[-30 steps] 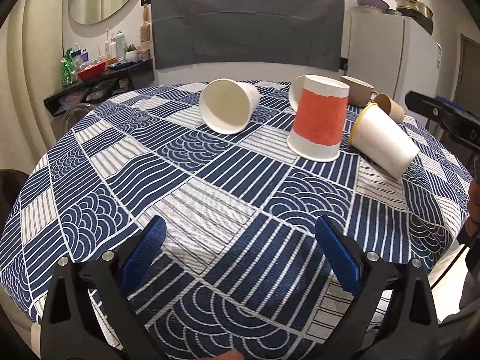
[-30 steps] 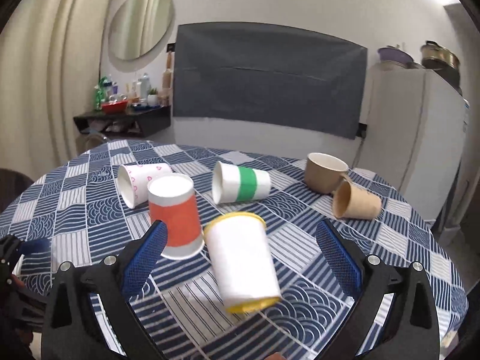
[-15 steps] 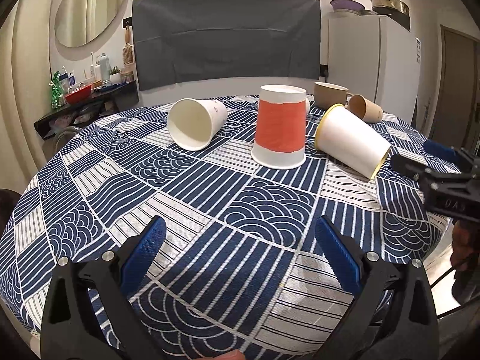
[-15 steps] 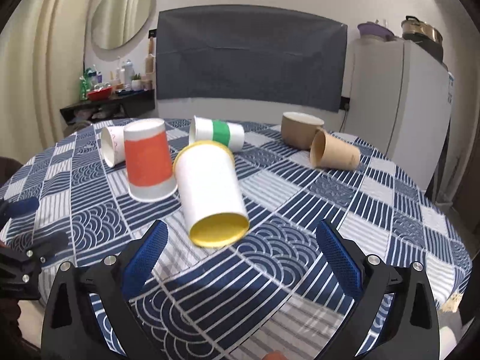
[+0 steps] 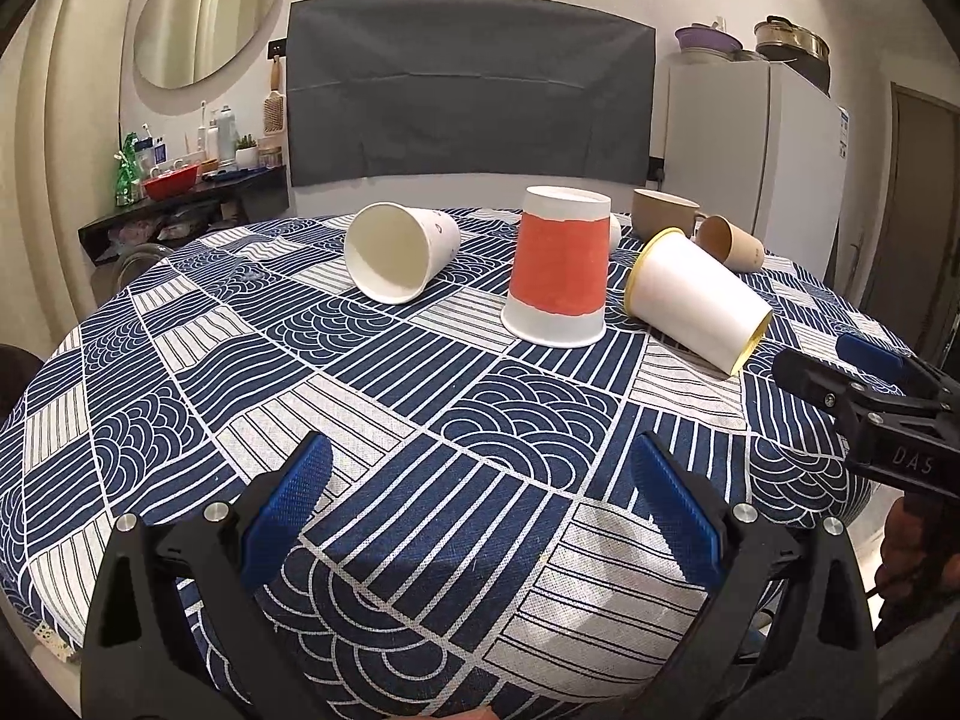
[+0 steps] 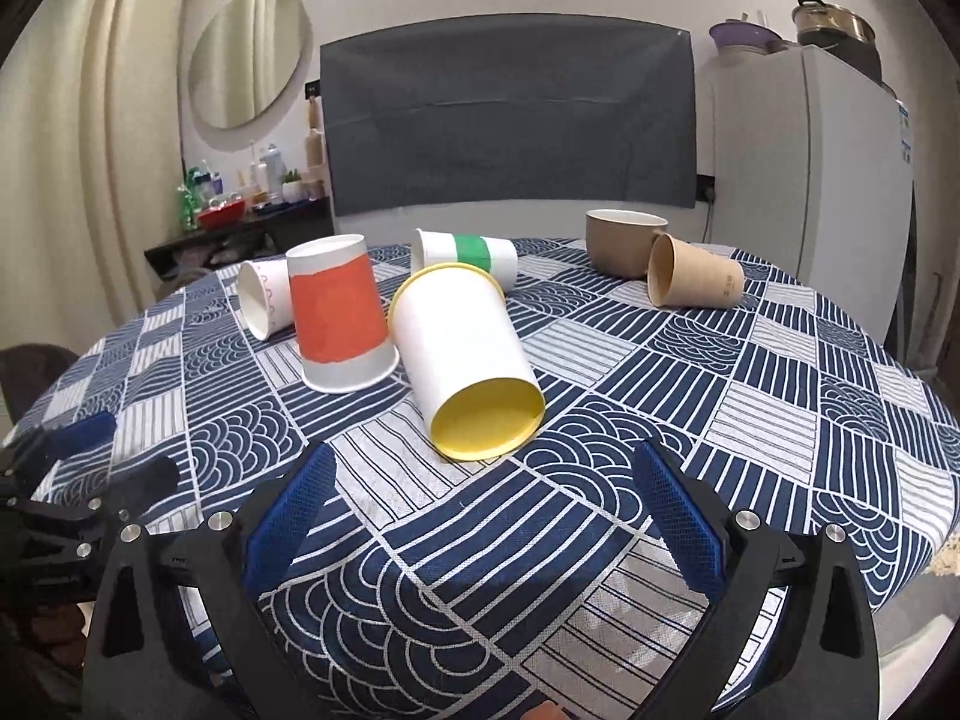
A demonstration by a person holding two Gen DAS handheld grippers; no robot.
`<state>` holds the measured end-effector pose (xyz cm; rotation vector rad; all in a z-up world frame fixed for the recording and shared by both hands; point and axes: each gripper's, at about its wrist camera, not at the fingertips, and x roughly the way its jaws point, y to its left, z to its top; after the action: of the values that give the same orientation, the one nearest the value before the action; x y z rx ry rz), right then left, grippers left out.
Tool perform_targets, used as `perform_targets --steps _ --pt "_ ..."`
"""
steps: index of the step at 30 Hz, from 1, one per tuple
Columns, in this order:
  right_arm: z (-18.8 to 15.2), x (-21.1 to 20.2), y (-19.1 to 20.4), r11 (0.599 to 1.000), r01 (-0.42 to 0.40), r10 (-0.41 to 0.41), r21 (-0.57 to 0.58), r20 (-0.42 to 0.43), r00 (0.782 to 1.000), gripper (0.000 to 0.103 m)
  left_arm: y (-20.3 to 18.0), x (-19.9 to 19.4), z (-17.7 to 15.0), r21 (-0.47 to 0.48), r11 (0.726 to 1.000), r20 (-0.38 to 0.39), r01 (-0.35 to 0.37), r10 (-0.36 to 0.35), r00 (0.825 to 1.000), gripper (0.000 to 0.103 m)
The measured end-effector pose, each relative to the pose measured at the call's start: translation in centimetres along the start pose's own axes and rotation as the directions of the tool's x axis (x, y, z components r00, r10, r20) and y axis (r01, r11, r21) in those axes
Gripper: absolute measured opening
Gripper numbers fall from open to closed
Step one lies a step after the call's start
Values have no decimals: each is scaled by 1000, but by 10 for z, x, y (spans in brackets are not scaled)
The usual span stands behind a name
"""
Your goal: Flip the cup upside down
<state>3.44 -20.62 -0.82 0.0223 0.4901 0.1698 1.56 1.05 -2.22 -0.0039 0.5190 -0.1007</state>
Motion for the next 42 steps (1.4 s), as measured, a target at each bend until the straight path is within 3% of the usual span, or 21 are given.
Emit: perform_targets --steps 9,26,42 --pt "-2 5 1 999 30 -30 -15 -36 999 95 -2 2 -1 6 1000 -14 10 -10 1000 97" --pt "-2 2 8 998 44 -45 -54 -18 999 95 -7 5 -3 28 999 -36 43 -42 998 97" --pt "-1 2 8 998 40 -42 -56 -26 999 95 -6 4 -1 19 999 -39 31 -31 999 97"
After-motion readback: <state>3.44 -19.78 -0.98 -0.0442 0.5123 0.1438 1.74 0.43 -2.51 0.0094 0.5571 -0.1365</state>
